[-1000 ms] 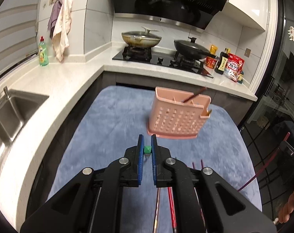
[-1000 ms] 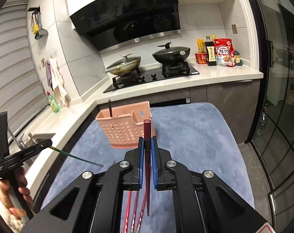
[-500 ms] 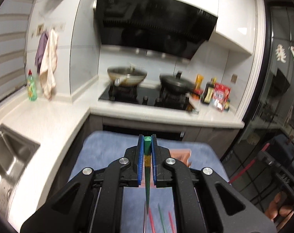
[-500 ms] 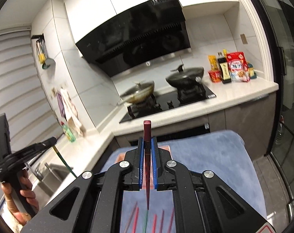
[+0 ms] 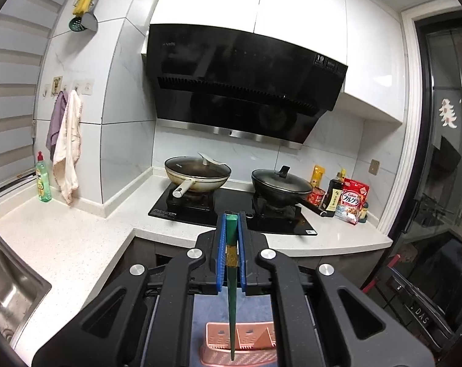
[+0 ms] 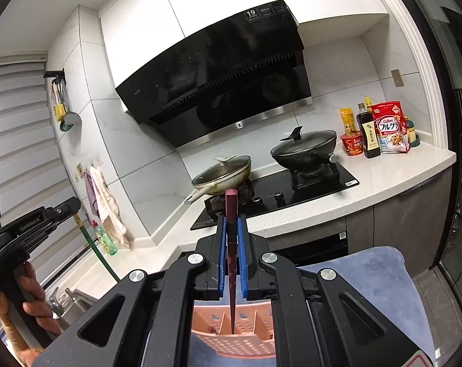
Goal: Organize utensils
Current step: 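Lower both chopsticks into the pink basket while both tools open, then move both tools back over the remaining chopsticks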
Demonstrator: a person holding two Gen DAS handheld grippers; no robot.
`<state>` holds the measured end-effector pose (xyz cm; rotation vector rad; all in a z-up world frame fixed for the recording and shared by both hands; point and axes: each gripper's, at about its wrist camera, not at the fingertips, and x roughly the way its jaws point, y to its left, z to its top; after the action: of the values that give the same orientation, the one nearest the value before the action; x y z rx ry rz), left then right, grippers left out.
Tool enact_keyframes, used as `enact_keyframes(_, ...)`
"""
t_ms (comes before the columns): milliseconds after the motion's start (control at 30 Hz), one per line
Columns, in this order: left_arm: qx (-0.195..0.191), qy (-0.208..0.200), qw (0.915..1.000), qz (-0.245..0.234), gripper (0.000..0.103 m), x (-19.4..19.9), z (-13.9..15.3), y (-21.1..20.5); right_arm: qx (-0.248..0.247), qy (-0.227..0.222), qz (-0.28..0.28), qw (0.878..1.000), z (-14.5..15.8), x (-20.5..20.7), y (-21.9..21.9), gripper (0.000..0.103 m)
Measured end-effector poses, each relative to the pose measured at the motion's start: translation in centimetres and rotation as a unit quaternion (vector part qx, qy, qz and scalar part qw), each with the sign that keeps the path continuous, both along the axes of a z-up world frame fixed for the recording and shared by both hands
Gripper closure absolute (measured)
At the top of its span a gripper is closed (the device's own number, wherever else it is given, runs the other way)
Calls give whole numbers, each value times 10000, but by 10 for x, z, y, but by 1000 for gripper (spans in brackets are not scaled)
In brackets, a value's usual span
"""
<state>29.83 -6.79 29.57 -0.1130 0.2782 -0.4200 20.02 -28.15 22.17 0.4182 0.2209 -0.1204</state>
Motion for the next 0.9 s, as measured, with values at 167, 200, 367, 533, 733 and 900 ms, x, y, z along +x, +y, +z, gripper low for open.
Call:
enact_keyframes(167,177,65,9998,17,96,18,-19,-14,73,212,106,9997,-19,27,-2,96)
enact_keyframes(200,166,111,9998,-6,96,22,-24,-15,79,261,112,9996,-23,31,-1,96)
enact_keyframes(367,174,358,9992,-62,96,34,-51,-21,145,445,157,9988,-44,47,0,96)
enact_keyframes(533,222,571,9981,-95,96,44,-77,-23,49,707,181,9973,-66,59,4,95)
enact_keyframes(733,286,845,9960,-38,80,50,-95,-21,33,808,68,9967,-76,60,1,86)
enact_keyframes(900,275,784,9964,185,41,43,-95,-12,4,603,30,9982,-61,45,0,64)
